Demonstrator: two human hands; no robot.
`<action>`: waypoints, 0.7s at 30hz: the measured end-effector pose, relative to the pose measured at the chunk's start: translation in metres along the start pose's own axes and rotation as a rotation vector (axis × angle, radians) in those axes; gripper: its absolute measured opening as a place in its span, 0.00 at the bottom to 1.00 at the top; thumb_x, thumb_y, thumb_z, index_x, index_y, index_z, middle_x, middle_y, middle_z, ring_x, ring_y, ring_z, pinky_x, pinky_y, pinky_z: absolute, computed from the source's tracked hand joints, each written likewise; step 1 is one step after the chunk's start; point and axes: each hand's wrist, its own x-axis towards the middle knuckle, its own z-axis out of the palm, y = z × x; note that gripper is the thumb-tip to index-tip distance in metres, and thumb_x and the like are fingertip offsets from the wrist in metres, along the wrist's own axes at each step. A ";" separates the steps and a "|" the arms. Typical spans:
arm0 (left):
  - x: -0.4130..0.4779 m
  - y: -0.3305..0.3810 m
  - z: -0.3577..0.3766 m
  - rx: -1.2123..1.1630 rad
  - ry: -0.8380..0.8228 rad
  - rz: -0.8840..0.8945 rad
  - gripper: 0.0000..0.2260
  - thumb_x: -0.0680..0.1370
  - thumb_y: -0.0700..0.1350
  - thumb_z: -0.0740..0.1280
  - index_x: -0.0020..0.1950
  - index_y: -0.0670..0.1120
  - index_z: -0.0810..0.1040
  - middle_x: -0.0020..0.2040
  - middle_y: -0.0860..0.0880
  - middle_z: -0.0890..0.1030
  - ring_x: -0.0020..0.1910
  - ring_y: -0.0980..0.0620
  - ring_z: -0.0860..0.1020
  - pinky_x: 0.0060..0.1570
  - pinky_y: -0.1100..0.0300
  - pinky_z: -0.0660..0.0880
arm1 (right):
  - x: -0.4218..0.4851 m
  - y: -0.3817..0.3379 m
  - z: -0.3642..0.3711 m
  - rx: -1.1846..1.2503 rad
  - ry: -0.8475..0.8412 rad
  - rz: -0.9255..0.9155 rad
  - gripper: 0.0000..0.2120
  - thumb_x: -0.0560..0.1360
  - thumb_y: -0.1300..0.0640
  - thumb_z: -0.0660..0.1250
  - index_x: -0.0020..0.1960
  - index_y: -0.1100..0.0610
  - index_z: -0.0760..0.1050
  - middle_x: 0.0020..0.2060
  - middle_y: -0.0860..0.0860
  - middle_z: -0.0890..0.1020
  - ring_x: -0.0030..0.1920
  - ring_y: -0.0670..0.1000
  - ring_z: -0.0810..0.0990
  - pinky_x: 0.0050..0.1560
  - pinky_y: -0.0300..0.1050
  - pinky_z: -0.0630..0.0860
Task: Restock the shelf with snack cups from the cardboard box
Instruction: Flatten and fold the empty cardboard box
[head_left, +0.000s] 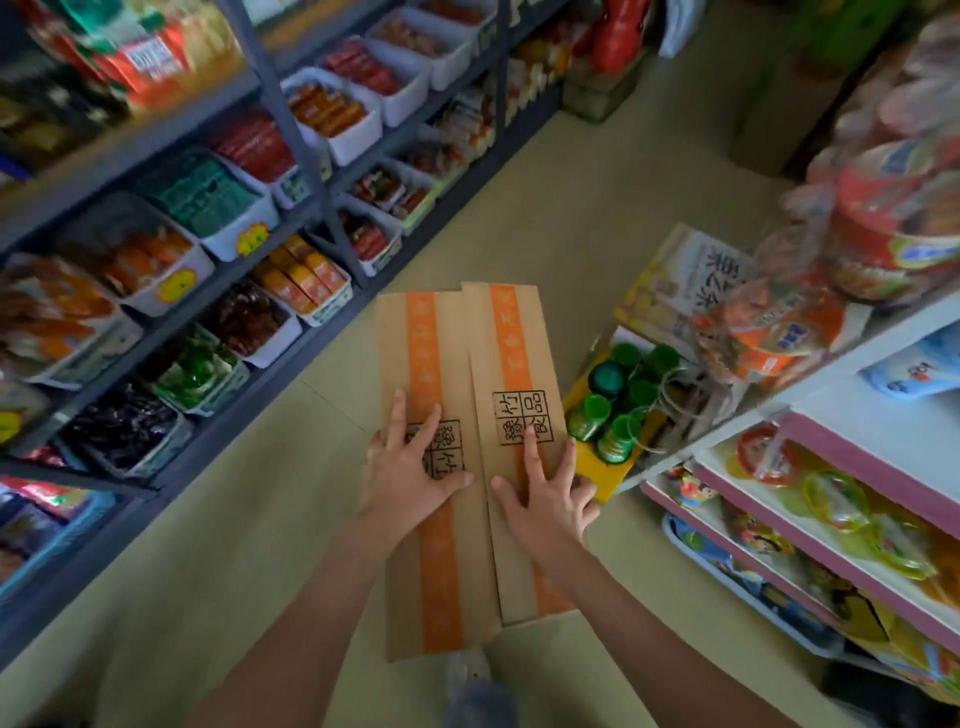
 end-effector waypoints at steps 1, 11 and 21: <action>0.017 0.004 -0.017 0.008 0.003 0.018 0.43 0.66 0.70 0.67 0.74 0.66 0.48 0.75 0.59 0.32 0.73 0.38 0.52 0.70 0.42 0.59 | 0.011 -0.014 -0.011 0.009 0.018 0.012 0.33 0.75 0.31 0.50 0.73 0.34 0.36 0.76 0.52 0.37 0.67 0.66 0.56 0.66 0.60 0.57; 0.206 0.098 -0.112 0.076 0.023 0.317 0.42 0.67 0.68 0.67 0.76 0.61 0.51 0.77 0.52 0.36 0.74 0.34 0.50 0.71 0.40 0.56 | 0.158 -0.073 -0.123 0.130 0.233 0.169 0.33 0.75 0.32 0.53 0.74 0.34 0.40 0.76 0.52 0.40 0.68 0.66 0.56 0.67 0.62 0.57; 0.399 0.196 -0.127 0.071 -0.093 0.579 0.39 0.70 0.65 0.67 0.76 0.58 0.55 0.77 0.50 0.38 0.76 0.43 0.50 0.72 0.45 0.58 | 0.320 -0.074 -0.203 0.188 0.284 0.392 0.33 0.75 0.31 0.51 0.74 0.34 0.38 0.76 0.52 0.40 0.70 0.69 0.52 0.69 0.66 0.52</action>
